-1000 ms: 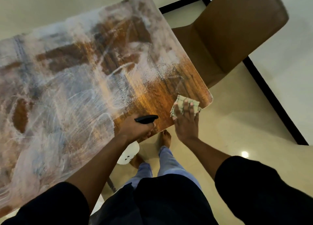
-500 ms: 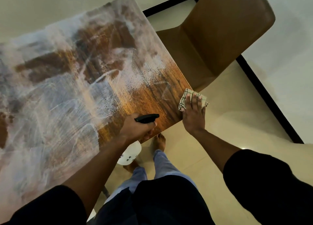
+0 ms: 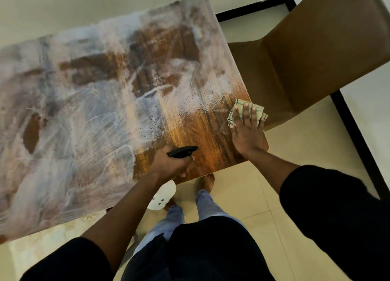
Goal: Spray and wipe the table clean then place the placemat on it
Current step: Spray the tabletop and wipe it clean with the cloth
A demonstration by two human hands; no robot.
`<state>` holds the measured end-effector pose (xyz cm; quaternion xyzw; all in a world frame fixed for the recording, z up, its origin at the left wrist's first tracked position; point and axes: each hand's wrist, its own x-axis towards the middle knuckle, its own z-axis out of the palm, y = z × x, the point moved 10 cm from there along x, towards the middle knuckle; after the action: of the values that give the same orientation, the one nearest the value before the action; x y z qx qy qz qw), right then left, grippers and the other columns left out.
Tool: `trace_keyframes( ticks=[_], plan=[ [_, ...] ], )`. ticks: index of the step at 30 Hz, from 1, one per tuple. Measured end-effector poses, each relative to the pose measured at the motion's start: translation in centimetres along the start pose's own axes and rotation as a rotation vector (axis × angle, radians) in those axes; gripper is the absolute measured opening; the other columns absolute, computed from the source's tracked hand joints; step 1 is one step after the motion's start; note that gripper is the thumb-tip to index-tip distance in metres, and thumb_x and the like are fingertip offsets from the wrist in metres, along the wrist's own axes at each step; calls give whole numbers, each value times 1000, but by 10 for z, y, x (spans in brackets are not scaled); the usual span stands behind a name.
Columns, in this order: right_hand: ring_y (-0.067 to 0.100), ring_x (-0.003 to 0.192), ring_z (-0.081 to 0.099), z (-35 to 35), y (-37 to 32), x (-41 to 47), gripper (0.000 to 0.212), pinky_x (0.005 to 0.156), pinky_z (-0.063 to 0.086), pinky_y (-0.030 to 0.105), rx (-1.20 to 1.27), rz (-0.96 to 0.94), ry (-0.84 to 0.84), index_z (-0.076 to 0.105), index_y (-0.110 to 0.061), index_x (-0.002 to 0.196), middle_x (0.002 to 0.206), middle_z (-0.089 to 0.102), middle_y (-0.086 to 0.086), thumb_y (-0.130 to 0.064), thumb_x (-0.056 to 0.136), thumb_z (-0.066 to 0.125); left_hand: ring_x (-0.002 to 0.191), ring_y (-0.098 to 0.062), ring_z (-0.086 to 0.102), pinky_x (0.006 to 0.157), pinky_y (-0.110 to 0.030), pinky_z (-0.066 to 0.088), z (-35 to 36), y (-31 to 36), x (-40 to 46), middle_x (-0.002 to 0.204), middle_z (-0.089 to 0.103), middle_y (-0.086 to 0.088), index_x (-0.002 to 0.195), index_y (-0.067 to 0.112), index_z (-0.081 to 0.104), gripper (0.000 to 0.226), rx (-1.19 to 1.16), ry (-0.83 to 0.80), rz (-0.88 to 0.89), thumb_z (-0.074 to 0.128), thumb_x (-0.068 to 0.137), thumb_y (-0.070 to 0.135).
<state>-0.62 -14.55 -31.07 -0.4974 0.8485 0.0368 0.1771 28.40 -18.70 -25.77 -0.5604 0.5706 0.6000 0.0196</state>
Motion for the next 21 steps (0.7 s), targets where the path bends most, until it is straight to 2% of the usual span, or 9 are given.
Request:
trace_keyframes(
  ticks=[3, 8, 12, 15, 18, 21],
  plan=[
    [31, 158, -13, 10, -36, -17, 69, 124, -1, 61, 7, -96, 6, 2, -31, 165, 173, -9, 4, -44, 106, 35, 61, -24, 76, 49, -28, 55, -13, -10, -2, 76, 80, -12, 110, 0, 73, 33, -12, 46, -40, 78, 88, 24],
    [32, 157, -16, 28, -114, -58, 71, 122, -11, 57, -17, -358, -38, 5, -29, 165, 173, -10, 6, -41, 105, 41, 65, -30, 77, 58, -38, 65, -28, -19, -5, 76, 80, -11, 116, 1, 73, 32, -74, 121, -32, 82, 89, 16],
    [27, 158, -16, 35, -131, -70, 71, 125, -5, 55, -28, -492, -83, 6, -29, 165, 172, -11, 2, -43, 105, 41, 54, -19, 72, 48, -25, 57, -34, -24, -13, 76, 77, -14, 115, -7, 71, 34, -81, 159, -33, 82, 90, 13],
    [30, 159, -9, 20, -99, -42, 72, 126, -2, 56, -7, -364, -47, 3, -29, 165, 172, -9, 5, -47, 105, 38, 55, -25, 71, 51, -30, 57, -36, -30, -18, 73, 77, -16, 116, -1, 74, 31, -81, 140, -21, 80, 92, 18],
    [32, 158, -11, 3, -55, -4, 72, 126, -4, 56, 26, -125, -56, -7, -31, 164, 171, -13, 7, -49, 106, 32, 57, -27, 71, 59, -37, 60, -42, -42, -25, 72, 77, -15, 98, 5, 81, 22, -63, 140, -47, 79, 92, 26],
    [30, 158, -15, 2, -50, 5, 69, 126, 1, 57, 16, -92, -74, -8, -32, 164, 172, -16, 5, -48, 108, 29, 56, -24, 72, 60, -38, 60, -51, -57, -33, 71, 78, -13, 94, 9, 80, 18, -73, 165, -84, 80, 92, 27]
  ],
)
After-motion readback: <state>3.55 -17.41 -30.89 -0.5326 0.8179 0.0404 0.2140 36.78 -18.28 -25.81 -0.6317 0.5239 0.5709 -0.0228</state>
